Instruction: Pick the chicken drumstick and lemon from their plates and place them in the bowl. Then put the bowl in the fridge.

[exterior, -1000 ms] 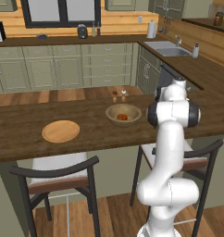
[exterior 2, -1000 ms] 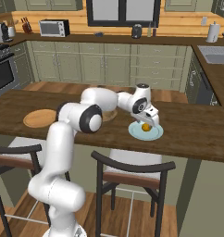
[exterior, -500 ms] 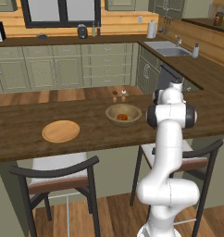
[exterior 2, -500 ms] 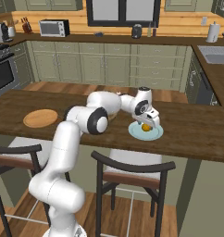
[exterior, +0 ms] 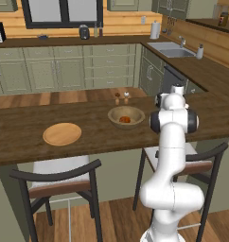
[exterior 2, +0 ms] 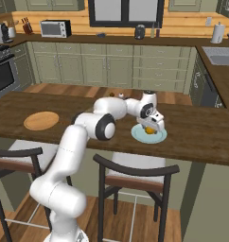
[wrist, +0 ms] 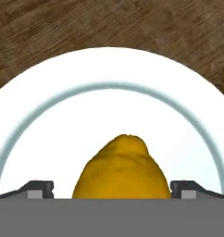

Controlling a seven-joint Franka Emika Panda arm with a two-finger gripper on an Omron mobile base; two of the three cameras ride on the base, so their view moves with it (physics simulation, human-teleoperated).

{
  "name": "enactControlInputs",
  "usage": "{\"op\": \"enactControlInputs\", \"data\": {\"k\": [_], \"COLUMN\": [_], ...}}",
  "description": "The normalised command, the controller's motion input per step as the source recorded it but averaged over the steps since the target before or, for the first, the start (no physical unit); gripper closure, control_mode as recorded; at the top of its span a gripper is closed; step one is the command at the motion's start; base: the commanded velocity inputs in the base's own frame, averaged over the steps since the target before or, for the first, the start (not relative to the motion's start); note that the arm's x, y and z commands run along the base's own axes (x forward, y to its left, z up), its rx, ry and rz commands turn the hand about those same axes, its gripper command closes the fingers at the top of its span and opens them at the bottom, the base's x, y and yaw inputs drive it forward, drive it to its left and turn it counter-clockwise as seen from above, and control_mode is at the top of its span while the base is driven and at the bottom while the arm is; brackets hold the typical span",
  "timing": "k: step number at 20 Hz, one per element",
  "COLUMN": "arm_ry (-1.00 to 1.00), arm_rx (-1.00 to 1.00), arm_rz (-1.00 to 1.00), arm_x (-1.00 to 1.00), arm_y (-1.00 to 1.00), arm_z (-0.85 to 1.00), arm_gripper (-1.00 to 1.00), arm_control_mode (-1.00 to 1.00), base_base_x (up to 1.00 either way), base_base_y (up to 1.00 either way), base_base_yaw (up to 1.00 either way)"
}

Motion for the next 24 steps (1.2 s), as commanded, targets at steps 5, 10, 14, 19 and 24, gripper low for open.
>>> {"op": "enactControlInputs", "data": {"k": [5,10,14,19,24], "arm_ry": [0.03,0.02,0.0,0.0,-0.03], "arm_rx": [0.0,0.0,0.0,0.0,0.0], "arm_rz": [0.0,0.0,0.0,0.0,-0.01], "arm_x": [0.0,0.0,0.0,-0.28,-0.4], "arm_y": [-0.01,0.0,0.0,0.0,0.29], "arm_z": [-0.1,0.0,0.0,0.0,0.63], "arm_gripper": [-1.0,-1.0,1.0,1.0,1.0], "arm_control_mode": [-1.0,-1.0,-1.0,-1.0,-1.0], "base_base_x": [0.0,0.0,0.0,0.0,0.0], "base_base_y": [0.0,0.0,0.0,0.0,0.0], "base_base_yaw": [0.0,0.0,0.0,0.0,0.0]}}
